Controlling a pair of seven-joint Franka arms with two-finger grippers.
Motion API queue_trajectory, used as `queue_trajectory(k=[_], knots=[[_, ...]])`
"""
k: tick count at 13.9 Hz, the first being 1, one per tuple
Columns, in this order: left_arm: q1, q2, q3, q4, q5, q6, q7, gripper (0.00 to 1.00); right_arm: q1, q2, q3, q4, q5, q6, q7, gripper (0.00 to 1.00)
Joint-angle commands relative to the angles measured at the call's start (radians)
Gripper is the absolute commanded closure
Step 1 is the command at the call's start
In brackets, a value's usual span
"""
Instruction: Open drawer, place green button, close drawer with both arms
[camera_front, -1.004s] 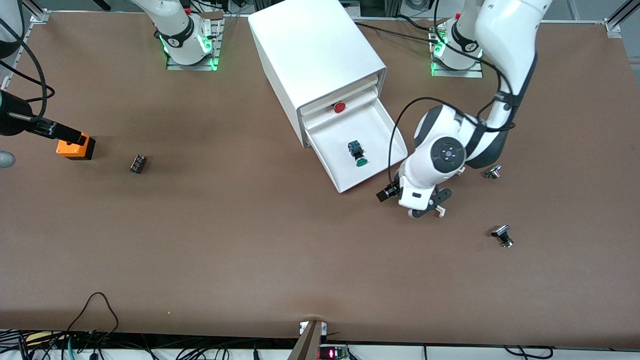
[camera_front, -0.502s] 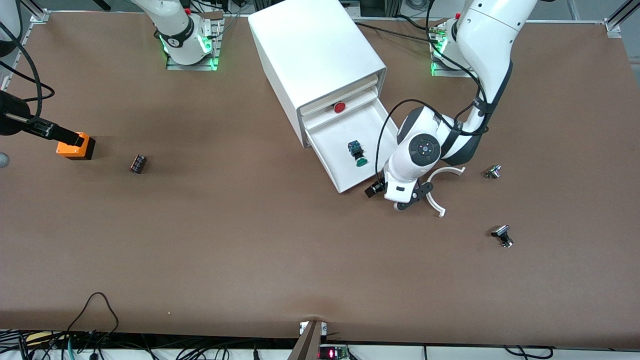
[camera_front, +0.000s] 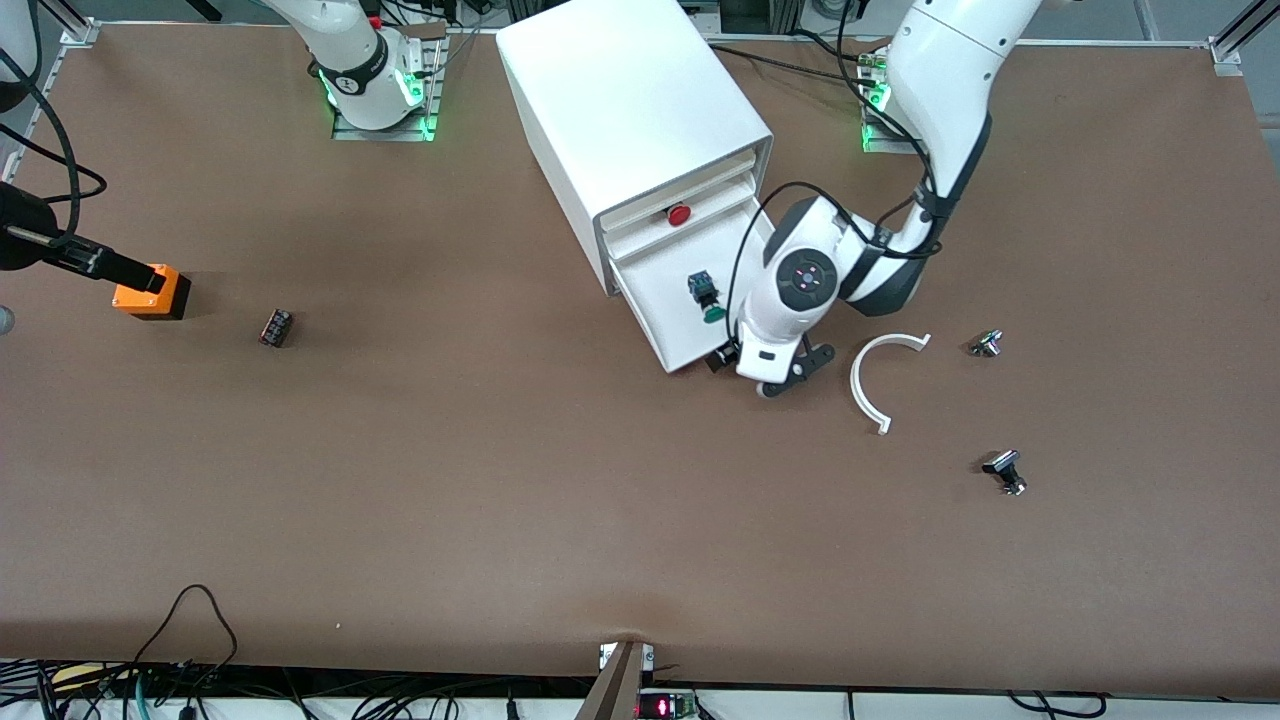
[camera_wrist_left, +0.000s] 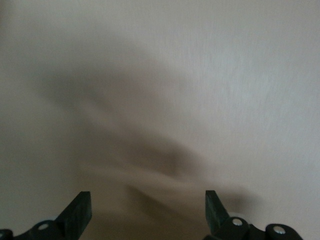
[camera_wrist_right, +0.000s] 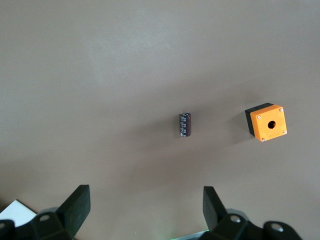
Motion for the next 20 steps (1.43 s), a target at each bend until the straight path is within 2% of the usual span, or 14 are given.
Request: queue_trajectory(k=[1, 9, 12, 14, 17, 20], knots=[[-0.049, -0.07, -0.001, -0.073, 0.005, -0.001, -0.078, 0.0, 0.003, -0.007, 0.0, 0.01, -0.009, -0.004, 0.012, 0.0], [-0.066, -0.156, -0.145, -0.176, 0.004, -0.001, -0.206, 0.0, 0.003, -0.007, 0.0, 0.01, -0.009, -0.003, 0.012, 0.0], [-0.054, -0.159, -0.15, -0.172, 0.004, -0.004, -0.196, 0.0, 0.003, -0.007, 0.0, 0.01, -0.009, -0.003, 0.012, 0.0], [-0.002, -0.174, -0.114, -0.133, 0.007, -0.022, -0.176, 0.0, 0.003, -0.007, -0.003, 0.01, -0.01, -0.003, 0.012, 0.0], [0.11, -0.225, -0.064, -0.048, 0.004, -0.149, 0.075, 0.0, 0.003, -0.008, -0.006, 0.01, -0.01, -0.004, 0.011, 0.0], [0.262, -0.328, -0.063, -0.012, 0.007, -0.255, 0.297, 0.0, 0.003, -0.008, -0.006, 0.01, -0.01, -0.004, 0.011, 0.0]])
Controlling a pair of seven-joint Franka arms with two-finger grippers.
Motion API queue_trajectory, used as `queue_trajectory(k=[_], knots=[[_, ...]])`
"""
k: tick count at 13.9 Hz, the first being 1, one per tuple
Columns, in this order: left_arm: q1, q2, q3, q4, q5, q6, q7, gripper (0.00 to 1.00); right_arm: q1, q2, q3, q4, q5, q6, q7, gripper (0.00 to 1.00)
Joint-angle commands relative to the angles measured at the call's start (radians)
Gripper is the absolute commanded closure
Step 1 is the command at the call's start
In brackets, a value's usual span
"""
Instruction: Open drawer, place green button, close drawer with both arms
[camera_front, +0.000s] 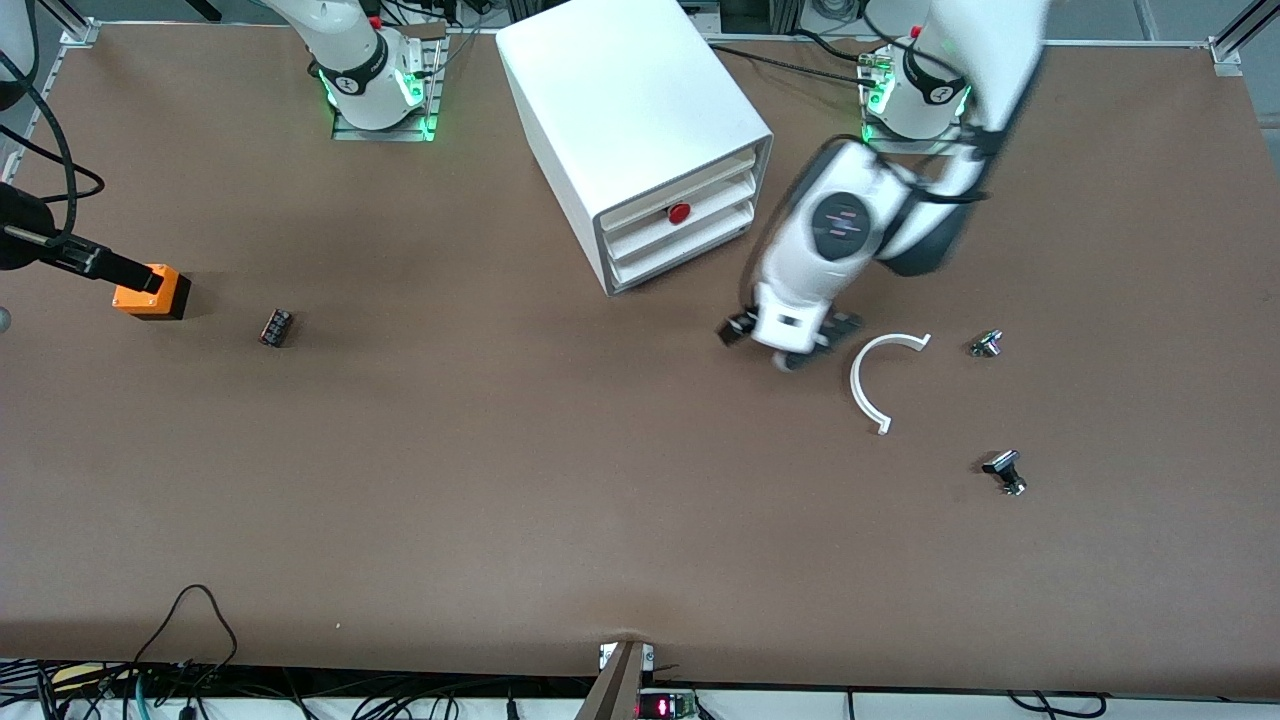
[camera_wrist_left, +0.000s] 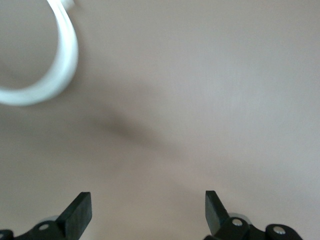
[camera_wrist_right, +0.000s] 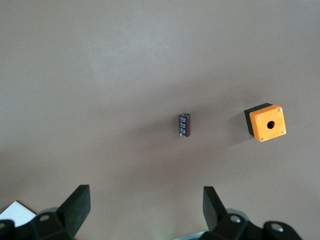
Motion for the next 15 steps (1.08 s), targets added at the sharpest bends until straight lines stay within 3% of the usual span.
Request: queue_trajectory(k=[1, 4, 7, 9, 11, 15], knots=[[0.131, -0.119, -0.008, 0.011, 0.007, -0.117, 0.224, 0.0, 0.003, -0.008, -0.002, 0.008, -0.01, -0.005, 0.011, 0.0], [0.266, -0.205, -0.008, 0.098, 0.007, -0.334, 0.472, 0.0, 0.003, -0.008, -0.002, 0.008, -0.01, -0.007, 0.011, 0.0], [0.318, -0.245, 0.019, 0.219, 0.007, -0.552, 0.658, 0.0, 0.003, -0.008, -0.002, 0.008, -0.01, -0.005, 0.011, 0.0], [0.338, -0.262, 0.035, 0.232, 0.011, -0.568, 0.726, 0.0, 0.003, -0.008, -0.002, 0.008, -0.01, -0.007, 0.011, 0.0], [0.337, -0.265, 0.03, 0.235, 0.113, -0.568, 0.735, 0.0, 0.003, -0.008, -0.002, 0.008, -0.01, -0.005, 0.011, 0.0], [0.337, -0.264, 0.03, 0.234, 0.117, -0.565, 0.735, 0.0, 0.003, -0.008, -0.002, 0.008, -0.012, -0.007, 0.009, 0.0]])
